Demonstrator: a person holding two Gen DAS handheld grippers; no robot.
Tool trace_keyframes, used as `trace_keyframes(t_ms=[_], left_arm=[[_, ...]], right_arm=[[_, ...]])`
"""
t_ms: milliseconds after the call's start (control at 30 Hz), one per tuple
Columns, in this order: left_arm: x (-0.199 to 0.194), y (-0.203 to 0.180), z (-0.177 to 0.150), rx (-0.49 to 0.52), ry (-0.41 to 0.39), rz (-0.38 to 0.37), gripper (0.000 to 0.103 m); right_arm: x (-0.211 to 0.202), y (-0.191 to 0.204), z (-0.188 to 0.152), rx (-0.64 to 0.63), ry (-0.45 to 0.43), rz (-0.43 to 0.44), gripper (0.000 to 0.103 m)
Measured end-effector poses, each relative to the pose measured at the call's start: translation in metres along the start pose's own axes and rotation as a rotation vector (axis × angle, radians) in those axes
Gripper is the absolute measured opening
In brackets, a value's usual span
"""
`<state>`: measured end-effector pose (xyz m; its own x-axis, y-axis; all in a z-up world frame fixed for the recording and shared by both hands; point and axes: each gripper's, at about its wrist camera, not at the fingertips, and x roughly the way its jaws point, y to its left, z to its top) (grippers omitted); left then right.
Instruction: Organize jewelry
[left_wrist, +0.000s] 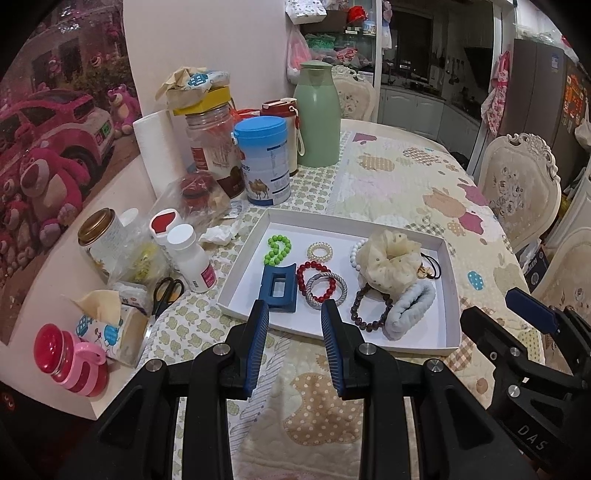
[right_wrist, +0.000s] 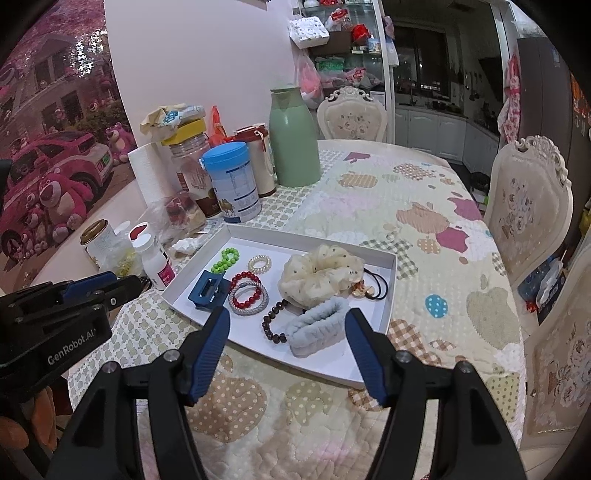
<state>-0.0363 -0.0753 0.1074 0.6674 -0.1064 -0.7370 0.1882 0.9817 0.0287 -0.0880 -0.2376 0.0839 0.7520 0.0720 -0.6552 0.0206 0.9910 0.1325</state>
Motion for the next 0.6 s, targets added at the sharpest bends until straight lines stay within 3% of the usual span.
trace_keyframes(t_ms=[600], left_arm=[[0.0030,-0.0027,0.0066,0.007,-0.005,0.000,0.033]], right_arm=[[0.0020,-0.0016,0.0039,0.011,0.005,-0.014,0.072]])
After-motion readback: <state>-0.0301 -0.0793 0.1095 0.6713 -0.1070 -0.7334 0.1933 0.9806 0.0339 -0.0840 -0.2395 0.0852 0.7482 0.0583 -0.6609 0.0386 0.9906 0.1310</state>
